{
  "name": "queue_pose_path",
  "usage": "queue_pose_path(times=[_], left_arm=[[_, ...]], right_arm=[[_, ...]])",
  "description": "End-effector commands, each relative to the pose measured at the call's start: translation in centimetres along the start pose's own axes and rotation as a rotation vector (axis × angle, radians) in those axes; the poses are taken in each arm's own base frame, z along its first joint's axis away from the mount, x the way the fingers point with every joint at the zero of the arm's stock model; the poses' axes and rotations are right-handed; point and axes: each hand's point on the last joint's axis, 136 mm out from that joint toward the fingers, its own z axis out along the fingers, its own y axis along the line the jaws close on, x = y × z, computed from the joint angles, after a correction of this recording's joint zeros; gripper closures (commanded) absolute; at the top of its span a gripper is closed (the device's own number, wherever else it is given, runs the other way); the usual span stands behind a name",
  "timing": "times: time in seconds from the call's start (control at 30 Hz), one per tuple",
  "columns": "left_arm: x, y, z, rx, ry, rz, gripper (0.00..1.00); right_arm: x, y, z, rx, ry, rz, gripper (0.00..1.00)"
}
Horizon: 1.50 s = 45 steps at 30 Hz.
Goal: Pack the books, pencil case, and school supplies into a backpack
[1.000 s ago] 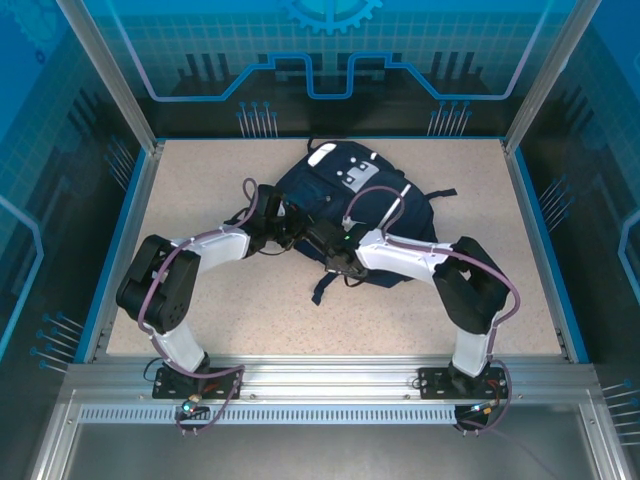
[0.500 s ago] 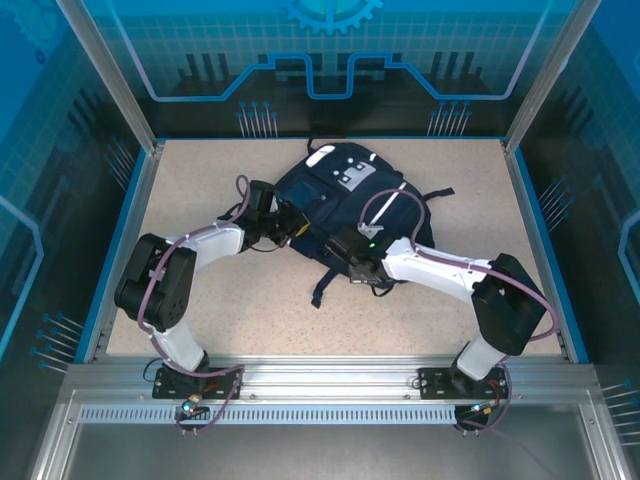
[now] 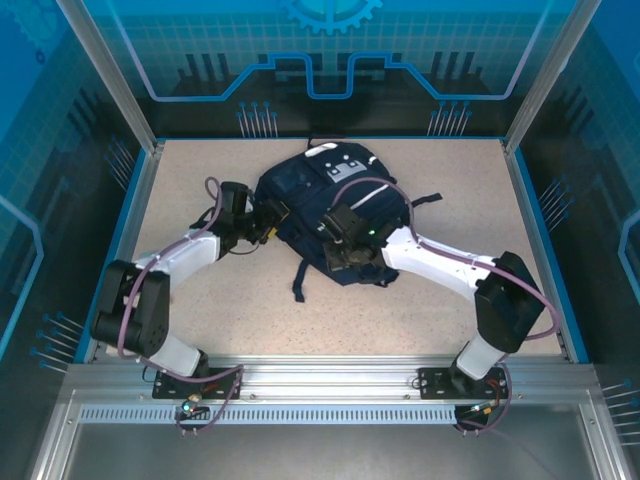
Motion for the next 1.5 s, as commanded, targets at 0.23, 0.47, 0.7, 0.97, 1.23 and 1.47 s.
queue_pose_path(times=[0.23,0.47,0.7,0.97,1.23,1.47], left_arm=[[3.5,-0.8,-1.1,0.163,0.110,-0.078,0.51],[3.3,-1.4,-0.1,0.216,0.123,-0.101,0.53],[3.4,-0.4,1.2,0.199,0.132,-0.149,0.62],[3.3,1.0,1.6,0.162,0.103,-0.175,0.73],[3.6,0.3,2.5,0.178,0.142,-0.156,0.69],[3.3,0.4,3.2,0.140,0.128,-0.130,0.90]], right_arm=[[-4.9,6.5,0.5,-0.268,-0.091,-0.051,1.00],[-4.7,6.6,0.5,-0.278,-0.084,-0.048,1.00],[-4.8,6.6,0.4,-0.281,-0.086,-0.042,1.00],[-4.8,6.5,0.6,-0.277,-0.082,-0.037,1.00],[-4.4,7.2,0.7,-0.281,-0.072,-0.073,1.00],[-2.9,4.0,0.6,-0.039,-0.048,-0.081,1.00]])
